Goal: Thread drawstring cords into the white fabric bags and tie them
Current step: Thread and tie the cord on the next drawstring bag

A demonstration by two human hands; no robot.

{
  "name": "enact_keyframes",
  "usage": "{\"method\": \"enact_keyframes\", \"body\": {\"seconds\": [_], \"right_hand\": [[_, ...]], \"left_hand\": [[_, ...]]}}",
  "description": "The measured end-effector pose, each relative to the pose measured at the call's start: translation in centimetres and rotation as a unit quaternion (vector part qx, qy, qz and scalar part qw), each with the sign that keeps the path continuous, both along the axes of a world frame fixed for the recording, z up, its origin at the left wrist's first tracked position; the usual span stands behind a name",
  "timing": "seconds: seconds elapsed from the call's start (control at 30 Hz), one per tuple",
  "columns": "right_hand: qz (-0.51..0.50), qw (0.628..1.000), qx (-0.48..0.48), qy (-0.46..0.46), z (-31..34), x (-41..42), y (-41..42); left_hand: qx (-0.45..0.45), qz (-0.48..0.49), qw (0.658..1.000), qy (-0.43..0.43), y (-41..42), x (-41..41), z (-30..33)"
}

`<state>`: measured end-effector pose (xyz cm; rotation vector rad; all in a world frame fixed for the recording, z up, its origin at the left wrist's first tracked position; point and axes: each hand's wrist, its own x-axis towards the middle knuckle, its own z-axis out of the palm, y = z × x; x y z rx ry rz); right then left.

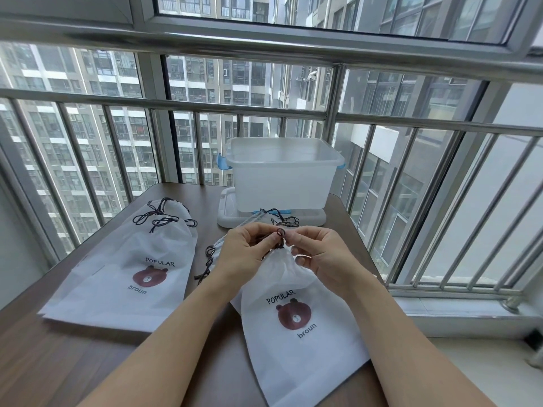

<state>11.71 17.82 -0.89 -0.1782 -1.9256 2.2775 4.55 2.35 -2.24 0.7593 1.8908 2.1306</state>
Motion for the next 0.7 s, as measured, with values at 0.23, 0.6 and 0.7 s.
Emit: {"method": "enact_keyframes", "body": {"seconds": [0.23, 0.6, 0.7], "right_hand": [[0.014, 1.000, 0.026, 0.000, -0.09, 0.01, -0.04], [-0.059, 0.990, 0.104, 0.071, -0.53, -0.25, -0.21], [-0.039, 0.991, 0.099, 0.076, -0.43, -0.11, -0.38]], "left_hand": [[-0.007, 0.002, 1.000, 0.002, 0.03, 0.11, -0.03], [0.018, -0.028, 0.999, -0.041, -0.12, -0.07, 0.04], [0.022, -0.027, 0.999, -0.027, -0.21, -0.21, -0.03]]}}
